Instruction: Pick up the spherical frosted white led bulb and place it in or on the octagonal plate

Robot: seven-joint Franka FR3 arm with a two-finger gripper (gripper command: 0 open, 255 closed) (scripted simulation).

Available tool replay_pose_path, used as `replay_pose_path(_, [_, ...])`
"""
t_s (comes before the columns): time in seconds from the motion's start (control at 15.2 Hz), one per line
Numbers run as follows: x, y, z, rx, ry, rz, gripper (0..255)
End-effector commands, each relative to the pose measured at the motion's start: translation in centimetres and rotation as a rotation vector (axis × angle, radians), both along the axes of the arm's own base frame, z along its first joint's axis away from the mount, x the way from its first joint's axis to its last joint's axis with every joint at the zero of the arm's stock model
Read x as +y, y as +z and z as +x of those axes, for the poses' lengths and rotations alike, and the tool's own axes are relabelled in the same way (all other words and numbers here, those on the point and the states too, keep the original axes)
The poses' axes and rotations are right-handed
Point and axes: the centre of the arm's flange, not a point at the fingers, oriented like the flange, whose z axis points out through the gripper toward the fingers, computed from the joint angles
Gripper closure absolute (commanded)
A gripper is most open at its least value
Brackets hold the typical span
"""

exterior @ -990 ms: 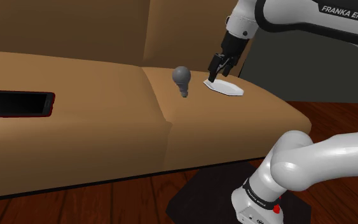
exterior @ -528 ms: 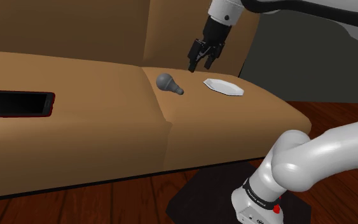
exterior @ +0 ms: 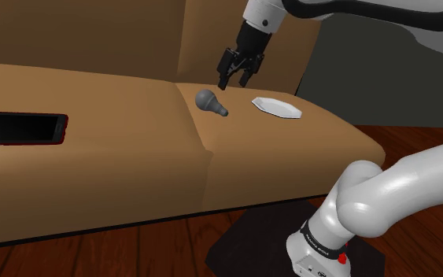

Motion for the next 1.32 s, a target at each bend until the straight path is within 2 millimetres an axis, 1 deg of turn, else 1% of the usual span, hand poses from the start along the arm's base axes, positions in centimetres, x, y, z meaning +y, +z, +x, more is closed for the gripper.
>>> replay_pose_path(0.0, [0.05,-1.1,0.16,0.0,0.0,0.0,0])
replay_pose_path(0.07, [0.07,-1.92,0.31,0.0,0.0,0.0,0])
replay_pose_path(0.59, [0.07,-1.92,0.31,0.0,0.0,0.0,0])
replay_pose_path(0.66, [0.07,-1.92,0.31,0.0,0.0,0.0,255])
replay_pose_path(1.25, [0.07,-1.92,0.31,0.0,0.0,0.0,255])
